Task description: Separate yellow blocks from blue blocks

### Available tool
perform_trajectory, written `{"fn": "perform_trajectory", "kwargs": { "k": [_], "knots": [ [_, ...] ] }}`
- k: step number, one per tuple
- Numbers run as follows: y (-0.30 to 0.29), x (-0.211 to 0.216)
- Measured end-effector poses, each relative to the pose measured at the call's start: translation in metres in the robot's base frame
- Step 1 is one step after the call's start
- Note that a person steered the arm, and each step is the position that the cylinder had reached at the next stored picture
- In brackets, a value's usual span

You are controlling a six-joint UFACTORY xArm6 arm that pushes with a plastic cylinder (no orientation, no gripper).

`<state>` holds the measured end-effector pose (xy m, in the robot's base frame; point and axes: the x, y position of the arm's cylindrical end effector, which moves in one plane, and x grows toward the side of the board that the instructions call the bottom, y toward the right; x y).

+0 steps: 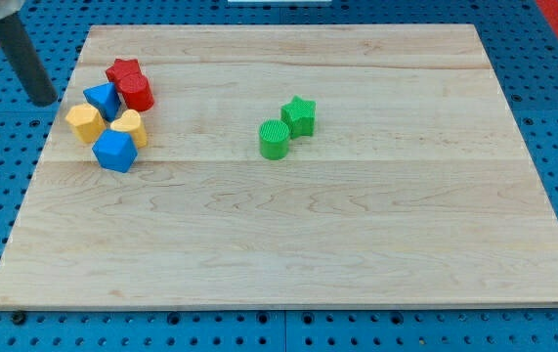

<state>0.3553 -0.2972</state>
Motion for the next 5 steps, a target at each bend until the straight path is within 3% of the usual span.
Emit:
{"fn": "perform_trajectory", "kwargs": {
  "k": [1,3,5],
  "knots": [
    [0.034,0.013],
    [0.012,0.032],
    [0.148,0.033]
  ]
}}
